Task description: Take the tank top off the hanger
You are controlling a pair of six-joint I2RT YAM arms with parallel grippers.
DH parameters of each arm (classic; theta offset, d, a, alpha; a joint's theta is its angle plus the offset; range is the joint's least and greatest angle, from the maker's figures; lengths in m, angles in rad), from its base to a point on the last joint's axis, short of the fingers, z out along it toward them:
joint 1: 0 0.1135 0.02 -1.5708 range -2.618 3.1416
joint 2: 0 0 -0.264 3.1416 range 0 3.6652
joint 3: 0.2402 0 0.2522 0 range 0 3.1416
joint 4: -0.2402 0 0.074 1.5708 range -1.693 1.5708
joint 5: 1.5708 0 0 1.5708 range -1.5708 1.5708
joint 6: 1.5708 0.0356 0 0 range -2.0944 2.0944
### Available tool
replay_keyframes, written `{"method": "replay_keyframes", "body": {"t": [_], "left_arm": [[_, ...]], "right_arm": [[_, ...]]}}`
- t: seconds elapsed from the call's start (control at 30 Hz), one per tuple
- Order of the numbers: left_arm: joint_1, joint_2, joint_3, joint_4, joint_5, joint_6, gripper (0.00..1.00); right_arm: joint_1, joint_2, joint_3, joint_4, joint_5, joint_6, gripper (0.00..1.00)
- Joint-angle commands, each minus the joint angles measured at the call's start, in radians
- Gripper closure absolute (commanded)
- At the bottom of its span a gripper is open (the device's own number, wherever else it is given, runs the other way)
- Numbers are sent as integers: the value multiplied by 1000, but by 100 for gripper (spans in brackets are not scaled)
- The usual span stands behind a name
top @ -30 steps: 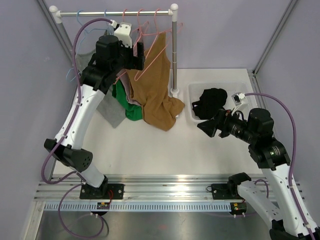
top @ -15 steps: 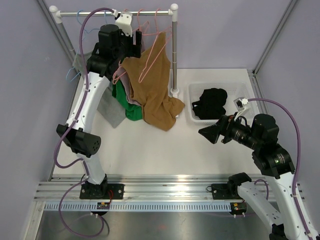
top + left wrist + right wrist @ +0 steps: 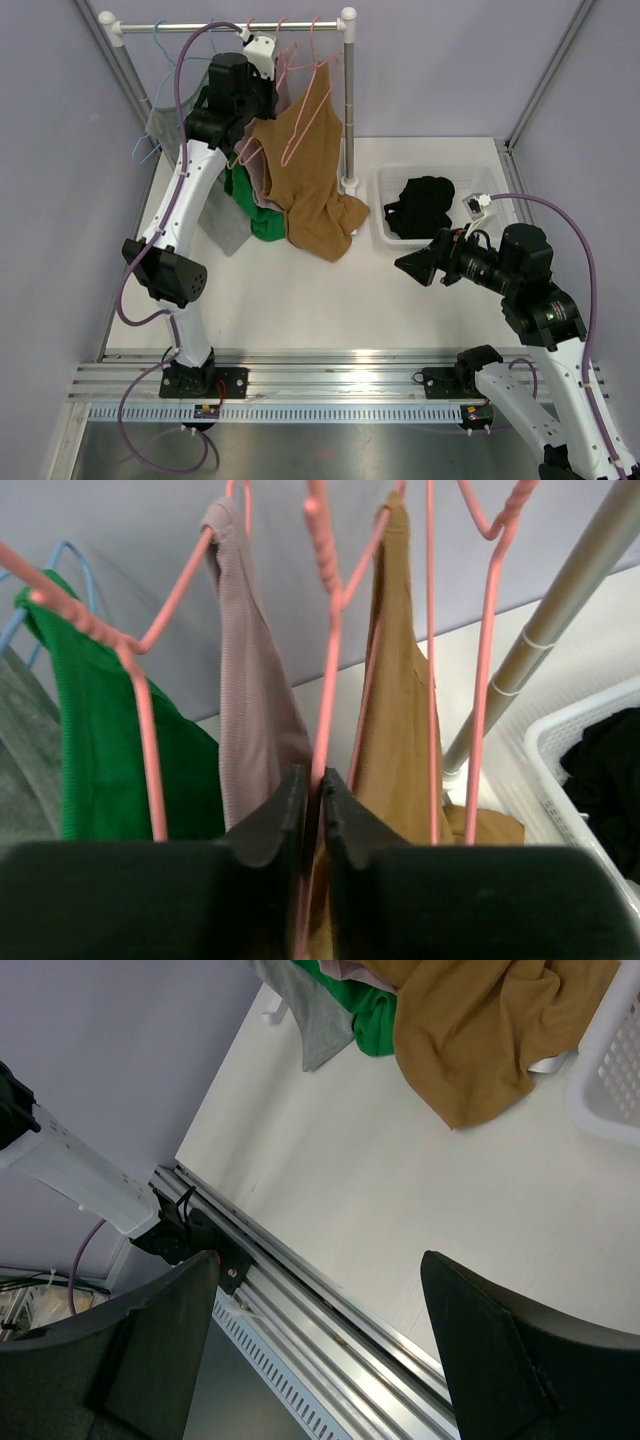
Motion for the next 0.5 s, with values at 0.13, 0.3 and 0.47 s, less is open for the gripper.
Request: {"method": "replay_keyframes", "body": {"t": [0.13,0.3,0.47], "left_arm": [[1,-10,51,1,64,-39,99],[-17,-40,56,-1,52,-121,100],[-46,-84,73,11,-26,-154,100]], "right_arm": [[4,-6,40,25,-13,7,11],[4,-9,44,19,-11,5,11],[4,-14,49,15,-20,5,11]]}}
